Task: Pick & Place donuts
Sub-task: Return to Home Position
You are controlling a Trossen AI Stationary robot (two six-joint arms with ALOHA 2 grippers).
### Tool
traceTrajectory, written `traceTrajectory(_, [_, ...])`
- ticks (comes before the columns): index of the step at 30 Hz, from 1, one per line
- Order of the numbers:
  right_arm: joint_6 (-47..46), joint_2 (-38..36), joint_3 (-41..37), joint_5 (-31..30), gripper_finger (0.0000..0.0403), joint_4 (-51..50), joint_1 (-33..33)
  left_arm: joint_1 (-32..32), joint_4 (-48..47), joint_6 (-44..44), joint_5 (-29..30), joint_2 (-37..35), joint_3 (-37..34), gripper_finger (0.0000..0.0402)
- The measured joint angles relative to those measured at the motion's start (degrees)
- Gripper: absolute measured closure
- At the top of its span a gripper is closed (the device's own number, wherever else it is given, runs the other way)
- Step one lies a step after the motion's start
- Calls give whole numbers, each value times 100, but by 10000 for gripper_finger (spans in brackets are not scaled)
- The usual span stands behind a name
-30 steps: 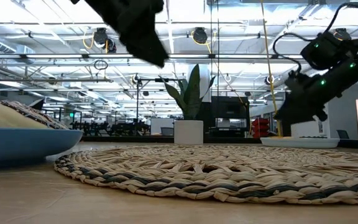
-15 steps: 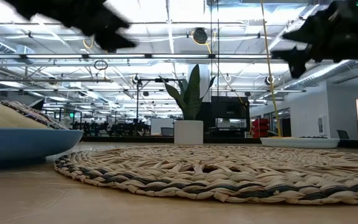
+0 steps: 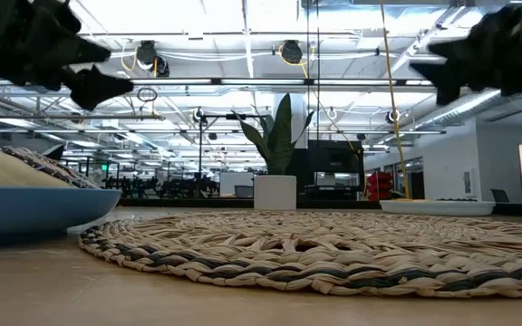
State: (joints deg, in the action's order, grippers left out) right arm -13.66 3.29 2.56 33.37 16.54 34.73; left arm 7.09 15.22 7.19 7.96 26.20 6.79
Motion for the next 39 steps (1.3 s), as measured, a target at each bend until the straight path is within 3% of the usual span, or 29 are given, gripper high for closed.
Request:
traceTrajectory(11, [731,-150,-155,-500,196,-623,-41,253,-707,-204,386,-994,-383,22])
traceTrajectory(18, [1018,-151,-161,-1284,199,-1006,-43,277,-858,-435,570,-1011,-383,29])
traceTrajectory(23, [1030,-151,-168,-2299,201,-1227,-126,277,-1113,-451,951,-1010,-383,23])
traceTrajectory(26, [1142,-151,-170,-2600,200,-1227,-180,273,-1185,-408,1078,-1010,-383,21])
traceTrajectory(30, [1255,-149,-170,-2594,197,-1224,-185,273,-1177,-617,1074,-1010,-383,27])
traceTrajectory(39, [233,-62,-172,-2591,200,-1323,-185,273,-1208,-972,1071,-1010,-383,32])
